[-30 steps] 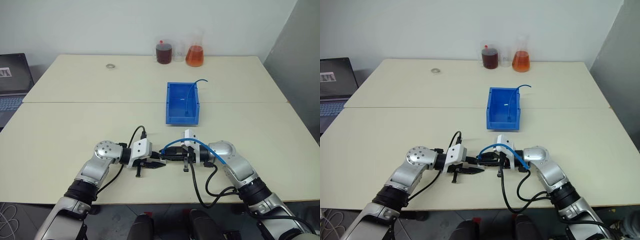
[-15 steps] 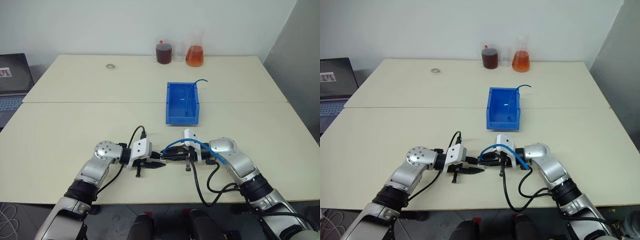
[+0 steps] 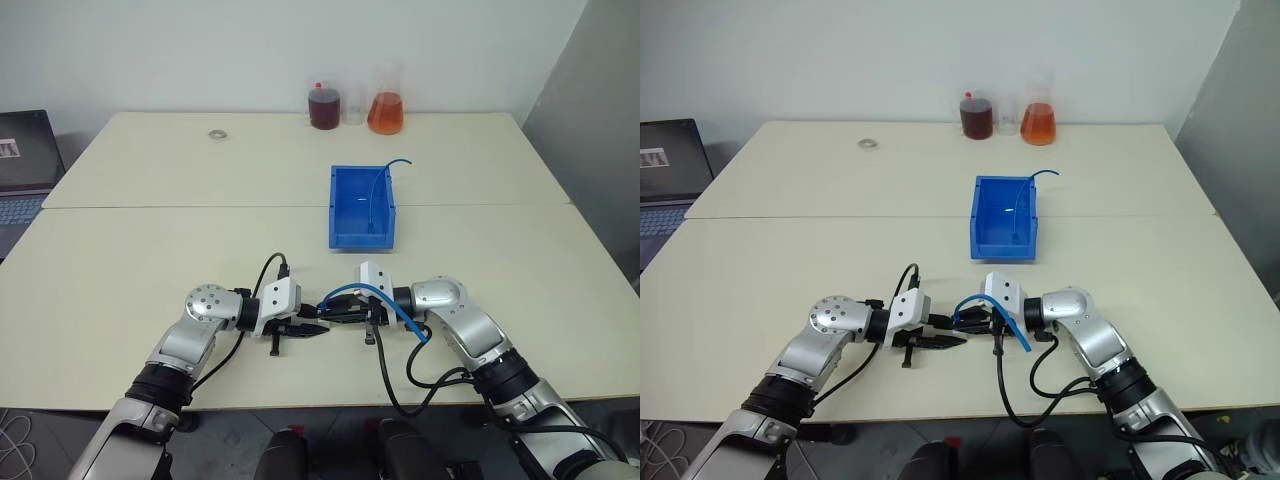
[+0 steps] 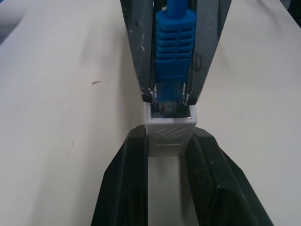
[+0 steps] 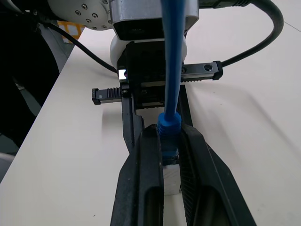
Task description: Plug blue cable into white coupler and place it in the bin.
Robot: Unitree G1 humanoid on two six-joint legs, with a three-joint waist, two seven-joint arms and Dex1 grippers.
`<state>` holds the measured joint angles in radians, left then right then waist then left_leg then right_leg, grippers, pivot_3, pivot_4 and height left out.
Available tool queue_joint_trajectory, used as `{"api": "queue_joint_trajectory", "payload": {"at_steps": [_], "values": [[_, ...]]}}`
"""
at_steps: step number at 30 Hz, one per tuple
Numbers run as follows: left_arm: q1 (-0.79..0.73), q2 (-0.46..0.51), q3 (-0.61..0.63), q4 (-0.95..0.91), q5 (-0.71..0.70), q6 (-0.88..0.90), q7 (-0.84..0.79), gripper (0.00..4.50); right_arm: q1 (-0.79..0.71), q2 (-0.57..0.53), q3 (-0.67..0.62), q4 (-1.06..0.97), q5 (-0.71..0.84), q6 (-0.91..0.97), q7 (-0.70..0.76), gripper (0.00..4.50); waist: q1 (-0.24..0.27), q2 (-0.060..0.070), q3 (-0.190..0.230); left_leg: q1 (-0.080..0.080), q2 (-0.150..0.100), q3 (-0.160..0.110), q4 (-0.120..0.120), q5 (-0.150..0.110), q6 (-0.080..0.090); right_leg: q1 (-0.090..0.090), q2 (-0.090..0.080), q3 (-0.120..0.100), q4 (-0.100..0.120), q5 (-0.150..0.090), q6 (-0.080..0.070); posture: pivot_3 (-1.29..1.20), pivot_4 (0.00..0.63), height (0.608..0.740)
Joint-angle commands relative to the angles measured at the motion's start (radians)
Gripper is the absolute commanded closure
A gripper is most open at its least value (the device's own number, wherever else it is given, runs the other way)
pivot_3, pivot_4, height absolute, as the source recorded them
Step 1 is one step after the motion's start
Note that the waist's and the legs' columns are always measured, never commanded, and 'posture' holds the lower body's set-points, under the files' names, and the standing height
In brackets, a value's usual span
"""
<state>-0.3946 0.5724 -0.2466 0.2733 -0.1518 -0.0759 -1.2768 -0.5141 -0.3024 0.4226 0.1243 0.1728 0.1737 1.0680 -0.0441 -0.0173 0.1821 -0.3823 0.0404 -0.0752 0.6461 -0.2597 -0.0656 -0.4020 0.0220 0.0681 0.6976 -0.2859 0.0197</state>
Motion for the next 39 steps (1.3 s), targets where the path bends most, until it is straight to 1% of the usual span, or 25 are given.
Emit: {"api": "queue_joint_trajectory", "payload": {"at_steps": [1, 15, 17, 21, 29, 31, 33, 36, 39], "values": [[0.032, 0.01, -0.014, -0.034, 0.011, 0.009, -0.003, 3.7, 0.034, 0.007, 0.045, 0.067, -0.047, 0.001, 0.001, 4.34, -0.005, 0.0, -0.002, 0.0, 0.0, 0.0, 0.0, 0.0, 0.0, 0.0, 0.0, 0.0, 0.0, 0.0, 0.0, 0.0, 0.15, 0.74], [0.036, 0.006, -0.01, -0.049, 0.01, 0.03, -0.004, 3.7, 0.037, -0.006, 0.089, 0.151, -0.107, -0.059, 0.04, 4.34, -0.014, 0.001, -0.005, 0.004, 0.0, 0.0, -0.001, 0.0, 0.0, 0.004, 0.001, 0.0, 0.0, -0.002, 0.002, 0.0, 0.15, 0.74], [0.035, 0.004, -0.011, -0.045, 0.011, 0.028, -0.005, 3.7, 0.036, -0.004, 0.098, 0.16, -0.114, -0.052, 0.045, 4.34, -0.014, 0.0, -0.005, 0.006, 0.0, 0.0, -0.001, 0.0, 0.0, 0.006, 0.001, 0.0, -0.001, -0.002, 0.002, 0.0, 0.15, 0.74], [0.034, 0.002, -0.01, -0.045, 0.012, 0.029, -0.006, 3.7, 0.028, 0.001, 0.095, 0.169, -0.108, -0.026, 0.049, 4.34, -0.015, 0.0, -0.005, 0.016, 0.001, 0.001, -0.003, -0.001, 0.001, 0.016, 0.001, 0.001, -0.003, -0.005, 0.001, 0.0, 0.15, 0.74], [0.042, 0.002, 0.0, -0.05, 0.015, 0.02, 0.007, 3.7, 0.018, 0.001, 0.059, 0.162, -0.084, 0.003, 0.043, 4.34, -0.015, 0.0, -0.005, 0.017, 0.001, 0.001, -0.004, -0.001, 0.001, 0.016, 0.001, 0.001, -0.002, -0.006, 0.001, 0.0, 0.15, 0.74], [0.041, 0.001, 0.008, -0.056, -0.005, 0.031, -0.004, 3.0, 0.018, -0.003, 0.054, 0.152, -0.082, 0.005, 0.043, 4.34, -0.015, 0.0, -0.005, 0.017, 0.001, 0.001, -0.004, -0.001, 0.001, 0.016, 0.001, 0.001, -0.003, -0.006, 0.002, 0.0, 0.15, 0.74], [0.038, 0.002, 0.015, -0.067, -0.018, 0.048, -0.008, 2.66, 0.019, -0.006, 0.049, 0.141, -0.08, 0.01, 0.043, 4.34, -0.015, 0.0, -0.005, 0.017, 0.001, 0.001, -0.004, -0.001, 0.001, 0.016, 0.001, 0.001, -0.003, -0.006, 0.002, 0.0, 0.15, 0.74], [0.034, 0.005, 0.029, -0.087, -0.027, 0.072, 0.002, 2.01, 0.025, -0.01, 0.041, 0.119, -0.076, 0.019, 0.041, 4.34, -0.014, 0.0, -0.005, 0.017, 0.001, 0.001, -0.004, -0.001, 0.001, 0.016, 0.001, 0.001, -0.003, -0.006, 0.002, 0.0, 0.15, 0.74], [0.075, 0.033, 0.098, -0.197, -0.091, 0.195, 0.045, 1.33, 0.049, -0.034, 0.021, 0.031, -0.052, 0.067, 0.044, 4.34, -0.014, 0.0, -0.005, 0.016, 0.001, 0.001, -0.004, -0.001, 0.001, 0.016, 0.001, 0.001, -0.003, -0.006, 0.002, 0.0, 0.15, 0.74]]}}
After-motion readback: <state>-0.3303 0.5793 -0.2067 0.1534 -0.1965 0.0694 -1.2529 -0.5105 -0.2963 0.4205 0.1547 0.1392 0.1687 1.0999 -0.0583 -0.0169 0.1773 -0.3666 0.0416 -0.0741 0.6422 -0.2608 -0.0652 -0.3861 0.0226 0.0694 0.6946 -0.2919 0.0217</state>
